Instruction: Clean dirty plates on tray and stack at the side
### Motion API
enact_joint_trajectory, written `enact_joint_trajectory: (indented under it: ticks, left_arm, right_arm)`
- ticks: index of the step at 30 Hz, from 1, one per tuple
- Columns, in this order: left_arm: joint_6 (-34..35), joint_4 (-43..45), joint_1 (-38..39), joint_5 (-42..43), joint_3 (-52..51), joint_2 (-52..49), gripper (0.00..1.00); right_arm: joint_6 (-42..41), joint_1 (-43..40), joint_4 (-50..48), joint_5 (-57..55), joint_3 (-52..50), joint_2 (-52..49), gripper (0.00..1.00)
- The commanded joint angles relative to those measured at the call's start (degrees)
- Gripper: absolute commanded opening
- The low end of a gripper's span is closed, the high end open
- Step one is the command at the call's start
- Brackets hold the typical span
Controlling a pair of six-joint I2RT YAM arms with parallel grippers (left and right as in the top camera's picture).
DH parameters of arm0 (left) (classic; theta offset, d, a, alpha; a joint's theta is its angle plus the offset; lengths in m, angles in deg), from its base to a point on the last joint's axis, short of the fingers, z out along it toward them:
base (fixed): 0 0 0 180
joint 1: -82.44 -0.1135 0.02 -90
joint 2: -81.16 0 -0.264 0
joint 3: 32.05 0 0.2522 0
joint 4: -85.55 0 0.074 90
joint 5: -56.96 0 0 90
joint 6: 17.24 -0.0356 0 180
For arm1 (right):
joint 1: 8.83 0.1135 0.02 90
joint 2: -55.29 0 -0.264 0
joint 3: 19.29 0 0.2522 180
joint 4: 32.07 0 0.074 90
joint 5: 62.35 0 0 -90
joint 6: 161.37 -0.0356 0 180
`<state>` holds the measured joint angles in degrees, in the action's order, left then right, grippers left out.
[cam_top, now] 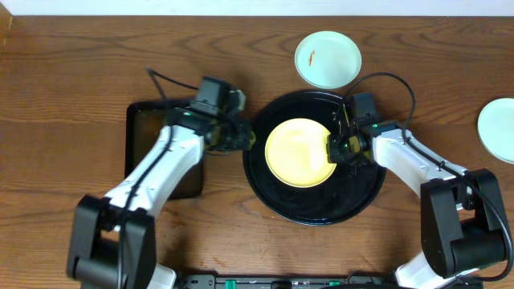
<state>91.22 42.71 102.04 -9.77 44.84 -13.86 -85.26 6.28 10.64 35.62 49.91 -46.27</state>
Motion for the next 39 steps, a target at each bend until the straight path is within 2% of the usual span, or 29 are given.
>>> enact_joint_trajectory:
  ticks: [1,8,10,12,17,21,24,28,33,39]
  left_arm:
    - [3.41,2.54,2.45,0.17,1.05,-5.99,0.28]
    - [5.64,8.39,4.33,2.01,1.05,-13.88,0.27]
    - [5.86,9.16,4.33,1.99,1.05,-15.08,0.19]
    - [5.86,9.55,4.33,2.01,1.05,-15.89,0.08]
    - [5.84,9.57,4.33,2.01,1.05,-16.28,0.07]
    - [3.63,9.42,4.35,2.01,1.05,-16.28,0.07]
    - [2.40,9.29,4.33,2.01,0.94,-16.28,0.08]
    - [1.68,9.03,4.35,2.01,0.72,-16.33,0.07]
    - [1.68,9.09,4.76,2.01,0.68,-16.35,0.07]
    - [1.25,9.31,6.47,1.99,0.68,-16.35,0.07]
  right_arm:
    - [2.19,-0.39,1.49,-1.84,-2.64,-2.71,0.01]
    - [2.19,-0.39,1.49,-1.84,-2.64,-2.71,0.01]
    - [2.19,-0.39,1.53,-1.68,-2.64,-2.71,0.01]
    - [2.21,-0.39,1.53,-1.68,-2.64,-2.71,0.01]
    - [2.23,-0.39,1.55,-1.05,-2.64,-2.71,0.01]
    - [8.50,-0.48,1.25,7.37,-2.58,-2.69,0.04]
    - [9.01,-1.01,1.46,10.29,-2.58,-2.69,0.05]
    - [14.25,-2.34,1.25,20.20,-2.58,-2.69,0.10]
    - [15.34,-3.48,0.15,27.15,-2.58,-2.69,0.16]
    - [15.47,-3.56,-1.97,32.61,-2.58,-2.69,0.12]
